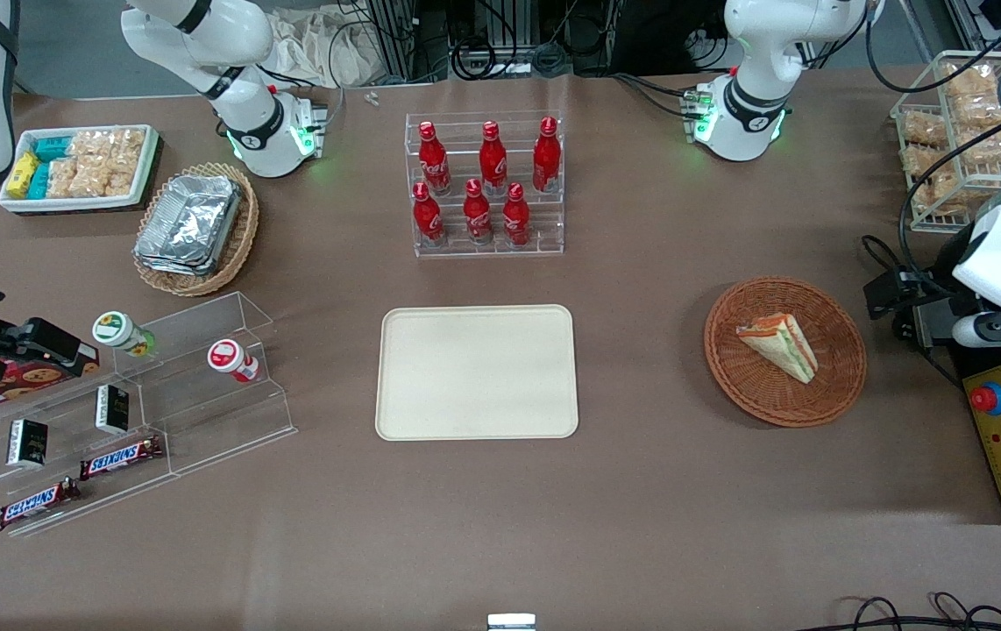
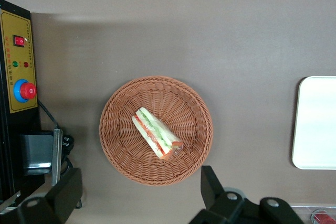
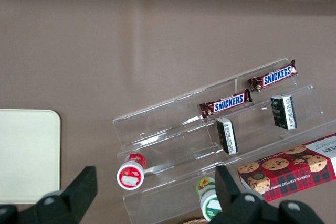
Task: Place sandwich from basket to tray
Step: 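Move the left gripper toward the sandwich in the wicker basket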
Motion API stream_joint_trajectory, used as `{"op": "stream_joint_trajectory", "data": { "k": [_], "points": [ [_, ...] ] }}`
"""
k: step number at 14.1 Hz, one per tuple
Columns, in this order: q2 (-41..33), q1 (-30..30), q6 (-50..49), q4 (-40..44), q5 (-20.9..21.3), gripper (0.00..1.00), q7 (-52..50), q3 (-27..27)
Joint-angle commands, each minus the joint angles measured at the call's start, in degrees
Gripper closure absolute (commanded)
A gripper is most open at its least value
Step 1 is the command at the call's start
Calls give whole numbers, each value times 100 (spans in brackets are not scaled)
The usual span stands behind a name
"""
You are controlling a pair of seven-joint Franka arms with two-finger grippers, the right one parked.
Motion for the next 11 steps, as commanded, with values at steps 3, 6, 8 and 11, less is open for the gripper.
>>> {"op": "stream_joint_trajectory", "data": {
  "k": [3, 6, 8, 11],
  "points": [
    [184, 56, -135, 193, -14, 0, 67, -19],
    [203, 47, 13, -200, -5, 0, -885, -19],
    [176, 30, 425, -621, -5, 0, -2123, -19],
    [88, 38, 1059, -1430, -5, 0, -3663, -19]
  ]
}}
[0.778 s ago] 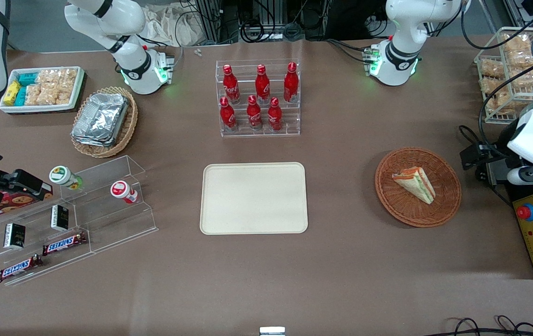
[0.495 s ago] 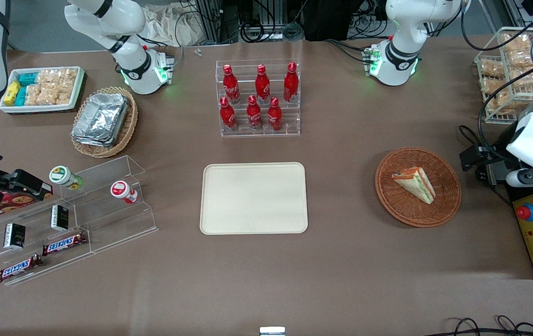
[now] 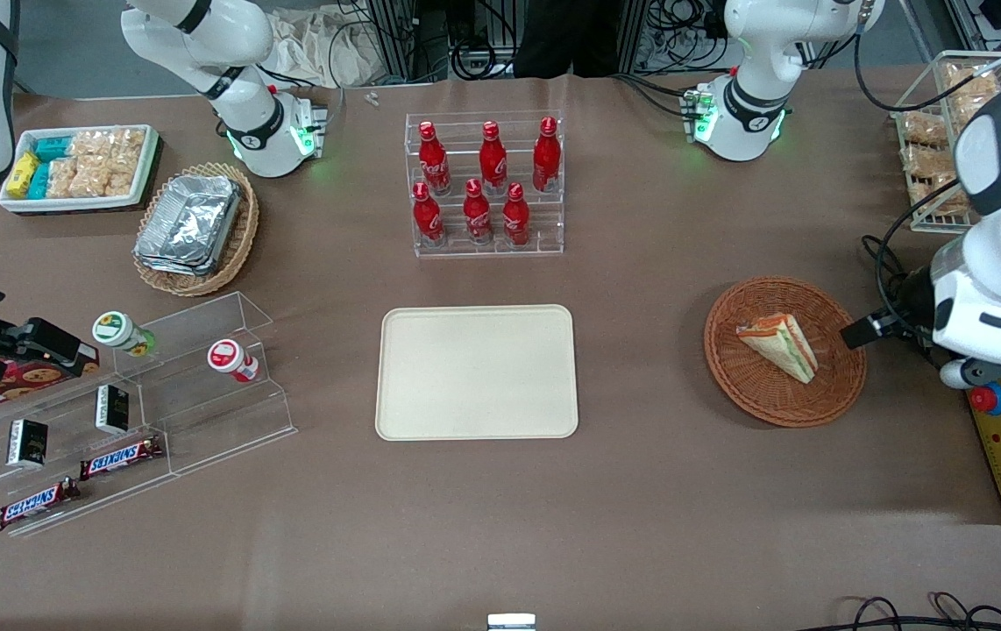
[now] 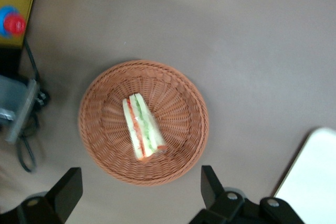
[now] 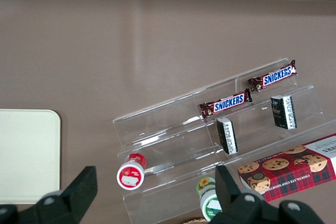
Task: Place sandwich from basket to tray
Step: 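Move the left gripper toward the sandwich in the wicker basket, then lower the left gripper onto the wrapped sandwich and close on it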
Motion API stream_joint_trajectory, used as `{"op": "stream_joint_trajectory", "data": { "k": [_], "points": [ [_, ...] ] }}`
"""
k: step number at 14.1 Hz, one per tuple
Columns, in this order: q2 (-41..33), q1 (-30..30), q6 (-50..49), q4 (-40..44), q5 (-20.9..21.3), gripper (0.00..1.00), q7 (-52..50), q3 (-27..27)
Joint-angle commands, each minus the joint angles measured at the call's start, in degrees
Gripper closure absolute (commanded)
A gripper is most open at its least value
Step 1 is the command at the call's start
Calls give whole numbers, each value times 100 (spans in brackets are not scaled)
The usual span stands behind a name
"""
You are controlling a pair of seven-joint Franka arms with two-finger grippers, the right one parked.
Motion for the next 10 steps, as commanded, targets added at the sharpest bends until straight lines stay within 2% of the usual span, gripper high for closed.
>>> {"op": "stream_joint_trajectory", "data": {
  "k": [1, 4, 10],
  "points": [
    [-177, 33, 500, -861, 30, 0, -1084, -17],
    [-90, 42, 1063, -1364, 13, 0, -1909, 0],
    [34, 60, 2223, -2462, -13, 0, -2545, 71]
  ]
}}
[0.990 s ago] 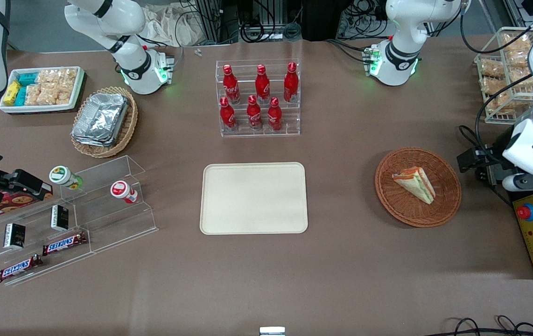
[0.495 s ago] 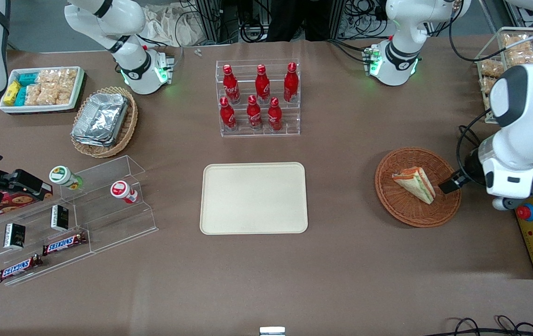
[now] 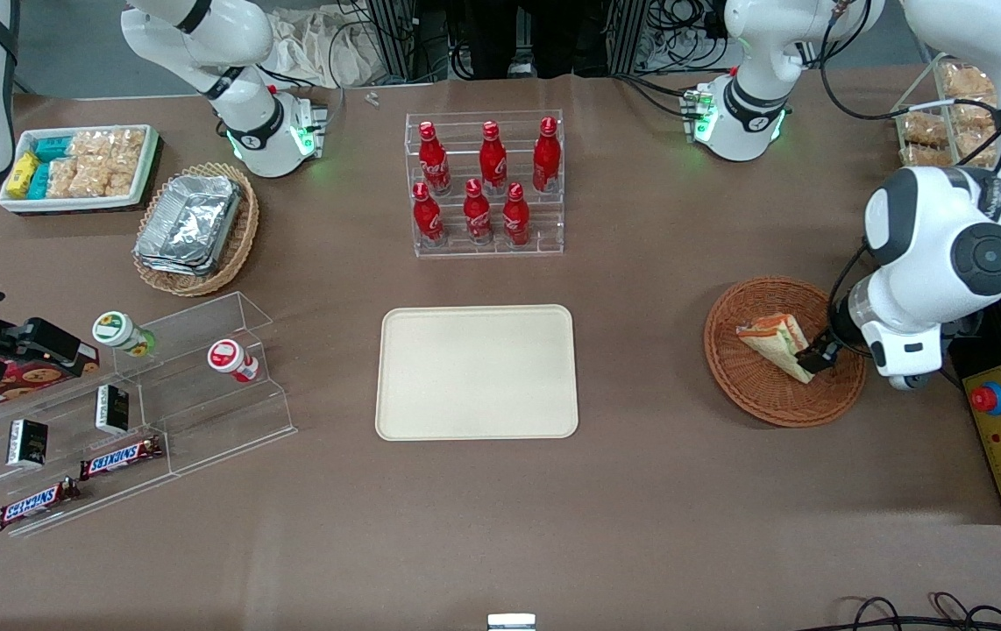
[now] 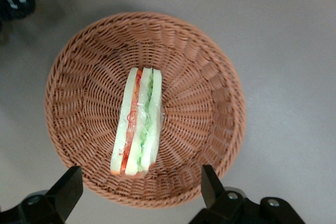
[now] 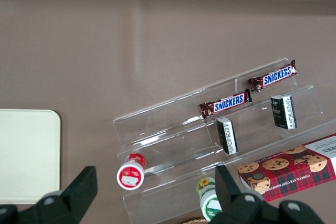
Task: Place sandwich from basket to tray
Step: 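Lower the left gripper onto the wrapped sandwich and close on it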
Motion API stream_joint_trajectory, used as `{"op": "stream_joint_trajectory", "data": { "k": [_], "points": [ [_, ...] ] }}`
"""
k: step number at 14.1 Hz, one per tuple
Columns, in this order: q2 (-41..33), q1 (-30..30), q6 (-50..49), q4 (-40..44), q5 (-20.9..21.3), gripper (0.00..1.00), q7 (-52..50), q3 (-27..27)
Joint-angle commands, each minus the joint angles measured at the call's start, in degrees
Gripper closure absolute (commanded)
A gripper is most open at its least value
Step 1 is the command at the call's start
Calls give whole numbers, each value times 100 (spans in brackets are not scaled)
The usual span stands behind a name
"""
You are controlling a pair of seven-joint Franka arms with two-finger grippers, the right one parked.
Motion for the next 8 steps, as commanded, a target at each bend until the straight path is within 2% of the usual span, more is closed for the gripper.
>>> {"op": "stream_joint_trajectory", "data": {
  "k": [1, 4, 8],
  "points": [
    [-28, 152, 535, -527, -13, 0, -195, -12],
    [59, 197, 1080, -906, -13, 0, -195, -12],
    [279, 197, 1170, -915, -22, 0, -195, -21]
  ]
}}
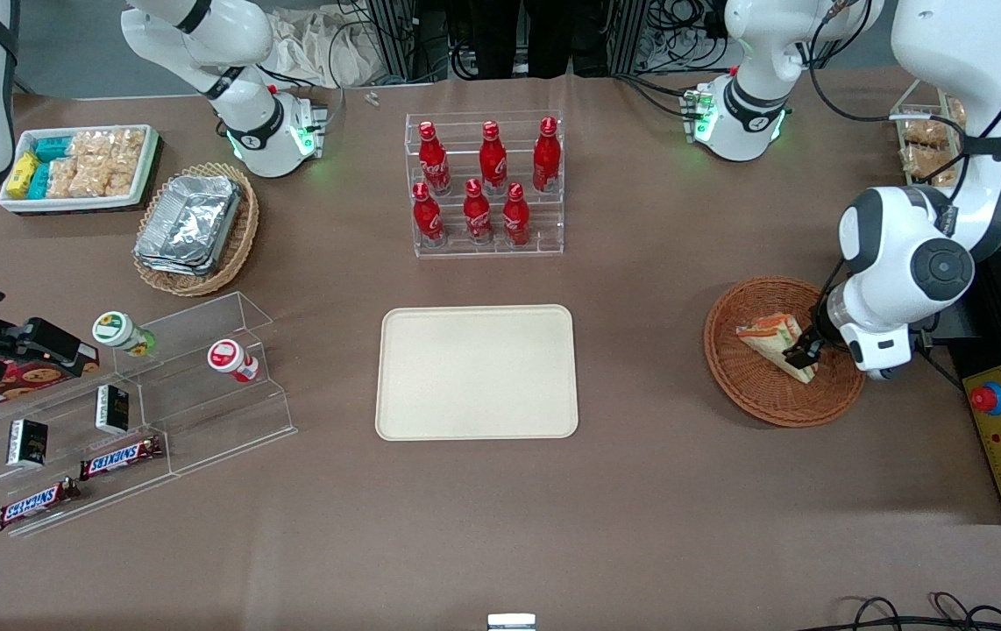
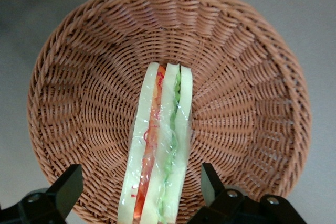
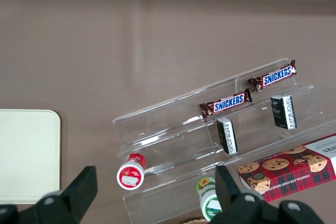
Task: Place sandwich from basket to tray
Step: 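Lower the left gripper onto the wrapped sandwich and close on it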
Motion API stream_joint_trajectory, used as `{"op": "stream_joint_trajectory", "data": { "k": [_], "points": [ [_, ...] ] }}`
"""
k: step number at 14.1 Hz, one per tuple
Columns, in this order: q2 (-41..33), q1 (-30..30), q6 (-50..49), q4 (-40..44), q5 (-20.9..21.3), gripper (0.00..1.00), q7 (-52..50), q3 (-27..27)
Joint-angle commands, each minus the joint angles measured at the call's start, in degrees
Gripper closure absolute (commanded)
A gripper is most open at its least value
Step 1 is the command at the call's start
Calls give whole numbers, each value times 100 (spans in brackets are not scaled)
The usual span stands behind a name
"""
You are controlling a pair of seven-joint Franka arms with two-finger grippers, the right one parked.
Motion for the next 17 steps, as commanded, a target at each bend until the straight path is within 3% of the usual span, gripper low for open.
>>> {"op": "stream_joint_trajectory", "data": {
  "k": [1, 8, 9, 11, 13, 15, 17],
  "points": [
    [39, 27, 232, -92, -12, 0, -122, -53],
    [189, 26, 610, -286, -21, 1, -122, -62],
    [215, 18, 619, -277, -30, 5, -122, -62],
    [250, -9, 733, -286, -170, 30, -131, -71],
    [250, -26, 733, -277, -188, 70, -122, -71],
    [294, -44, 742, -268, -188, 100, -122, -79],
    [259, -44, 716, -242, -188, 100, -183, -88]
  ]
}}
